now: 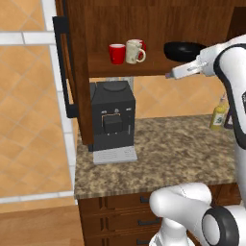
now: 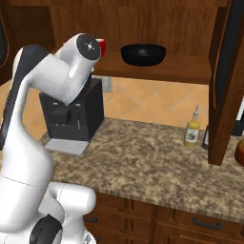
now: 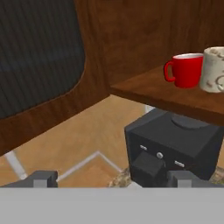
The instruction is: Gather all objects into one cabinet and sort the glasses and bowls to opposite sides.
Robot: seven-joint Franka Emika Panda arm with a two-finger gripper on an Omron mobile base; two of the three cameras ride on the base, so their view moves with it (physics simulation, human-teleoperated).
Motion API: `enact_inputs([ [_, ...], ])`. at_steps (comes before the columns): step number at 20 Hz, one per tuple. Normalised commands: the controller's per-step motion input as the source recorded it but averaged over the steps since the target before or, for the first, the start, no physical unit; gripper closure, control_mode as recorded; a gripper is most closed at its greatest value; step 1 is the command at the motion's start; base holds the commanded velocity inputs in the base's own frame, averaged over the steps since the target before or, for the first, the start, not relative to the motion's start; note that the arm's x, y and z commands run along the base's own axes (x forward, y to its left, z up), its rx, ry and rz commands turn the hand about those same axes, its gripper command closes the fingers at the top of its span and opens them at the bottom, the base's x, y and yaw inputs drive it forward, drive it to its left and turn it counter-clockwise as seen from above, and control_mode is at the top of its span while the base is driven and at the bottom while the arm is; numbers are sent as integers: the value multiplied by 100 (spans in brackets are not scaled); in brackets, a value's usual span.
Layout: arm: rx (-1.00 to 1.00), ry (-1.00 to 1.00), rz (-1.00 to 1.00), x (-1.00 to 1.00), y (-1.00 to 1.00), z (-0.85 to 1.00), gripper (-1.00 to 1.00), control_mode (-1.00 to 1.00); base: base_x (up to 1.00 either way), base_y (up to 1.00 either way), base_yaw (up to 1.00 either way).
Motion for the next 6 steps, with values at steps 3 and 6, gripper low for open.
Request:
enact_inputs([
  [3,14,-1,-5,-100,-6,0,-100,-100,0,0,0],
  [6,14,-1,-5,-100,-7,0,-100,-100,0,0,0],
])
